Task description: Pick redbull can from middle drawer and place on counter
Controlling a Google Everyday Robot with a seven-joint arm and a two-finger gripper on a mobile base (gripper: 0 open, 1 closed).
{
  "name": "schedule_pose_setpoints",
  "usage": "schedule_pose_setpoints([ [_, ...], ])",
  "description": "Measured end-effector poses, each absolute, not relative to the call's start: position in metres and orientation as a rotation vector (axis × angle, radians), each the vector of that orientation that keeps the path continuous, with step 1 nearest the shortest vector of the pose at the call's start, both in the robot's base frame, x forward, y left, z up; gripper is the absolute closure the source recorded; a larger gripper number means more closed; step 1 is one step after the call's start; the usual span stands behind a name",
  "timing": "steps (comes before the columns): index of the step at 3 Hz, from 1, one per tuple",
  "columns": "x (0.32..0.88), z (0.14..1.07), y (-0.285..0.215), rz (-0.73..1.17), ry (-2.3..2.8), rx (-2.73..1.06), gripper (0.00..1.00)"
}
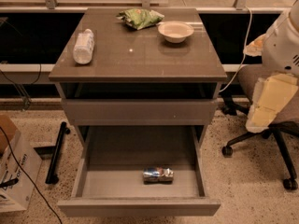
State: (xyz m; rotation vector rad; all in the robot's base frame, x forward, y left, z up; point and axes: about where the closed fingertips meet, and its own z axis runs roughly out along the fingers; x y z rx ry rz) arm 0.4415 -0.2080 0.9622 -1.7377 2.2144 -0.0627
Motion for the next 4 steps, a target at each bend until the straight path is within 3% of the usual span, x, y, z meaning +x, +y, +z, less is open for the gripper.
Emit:
schedule_pose_setpoints([
  [2,0.446,0.897,-0.204,0.002,2.240,-1.737,0.00],
  [4,0.475,0.803,-0.224,0.276,2.251,-1.621,0.00],
])
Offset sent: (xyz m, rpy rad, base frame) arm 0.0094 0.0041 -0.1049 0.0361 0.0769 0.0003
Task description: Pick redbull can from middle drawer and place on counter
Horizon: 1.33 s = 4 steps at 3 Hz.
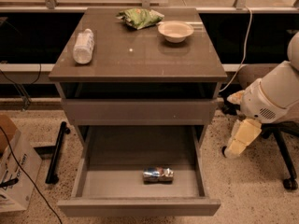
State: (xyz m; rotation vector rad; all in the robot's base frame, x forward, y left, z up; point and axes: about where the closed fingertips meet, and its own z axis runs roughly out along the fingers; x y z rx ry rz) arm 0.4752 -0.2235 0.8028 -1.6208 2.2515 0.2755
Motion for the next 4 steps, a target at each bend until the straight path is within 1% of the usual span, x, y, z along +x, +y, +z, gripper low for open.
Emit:
schedule_pose_setpoints([
  [1,0.475,0.800,-0.223,0.281,2.255,-1.622,0.00],
  [2,0.478,0.772,-0.218,0.292,2.328,-1.584,0.00],
  [4,0.492,0.676,-0.195,0.388,2.425,-1.550,0.00],
])
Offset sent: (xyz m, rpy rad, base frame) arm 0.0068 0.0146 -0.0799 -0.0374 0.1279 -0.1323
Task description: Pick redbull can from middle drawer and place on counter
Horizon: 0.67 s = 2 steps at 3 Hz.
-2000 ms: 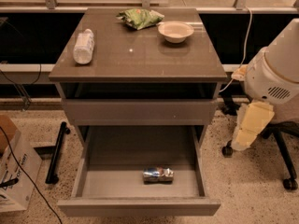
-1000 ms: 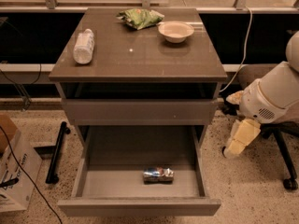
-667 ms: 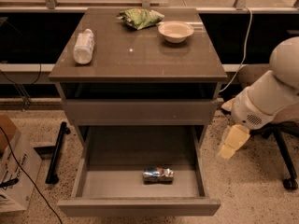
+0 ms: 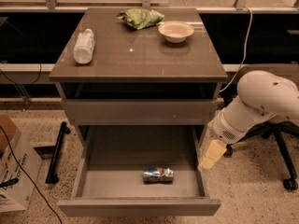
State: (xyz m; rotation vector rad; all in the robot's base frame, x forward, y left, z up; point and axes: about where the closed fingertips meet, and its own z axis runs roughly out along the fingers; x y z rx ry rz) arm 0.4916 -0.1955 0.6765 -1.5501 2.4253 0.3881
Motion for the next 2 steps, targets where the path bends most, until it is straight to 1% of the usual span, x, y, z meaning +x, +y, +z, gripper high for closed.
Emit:
schedule_pose_setpoints([
  [1,0.490,0.633,-0.182,0.481,2.426,-1.566,0.00],
  [2,0.488,0.575,-0.177,0.617,2.457,-1.522,0.00],
])
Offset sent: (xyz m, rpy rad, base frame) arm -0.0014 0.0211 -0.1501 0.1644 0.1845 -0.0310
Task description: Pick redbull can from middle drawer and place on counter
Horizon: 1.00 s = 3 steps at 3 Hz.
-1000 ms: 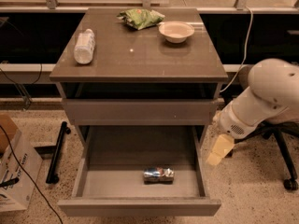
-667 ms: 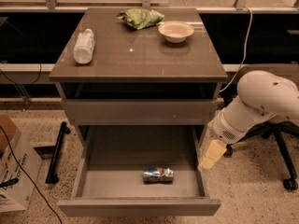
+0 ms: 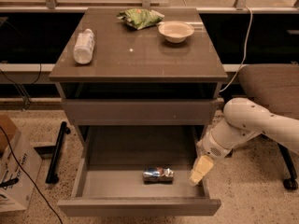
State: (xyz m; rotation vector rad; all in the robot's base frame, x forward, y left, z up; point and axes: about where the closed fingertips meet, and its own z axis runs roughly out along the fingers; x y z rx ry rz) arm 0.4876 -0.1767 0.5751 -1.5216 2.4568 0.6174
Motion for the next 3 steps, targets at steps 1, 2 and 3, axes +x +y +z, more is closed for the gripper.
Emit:
schedule_pose_setpoints([
  [1,0.487,0.573,-0.176,0.621,2.458,-1.522,0.00],
  [2,0.498,0.539,-0.155,0.729,2.437,-1.487,0.00],
  [3,0.508,0.509,-0.134,0.862,2.372,-1.457,0.00],
])
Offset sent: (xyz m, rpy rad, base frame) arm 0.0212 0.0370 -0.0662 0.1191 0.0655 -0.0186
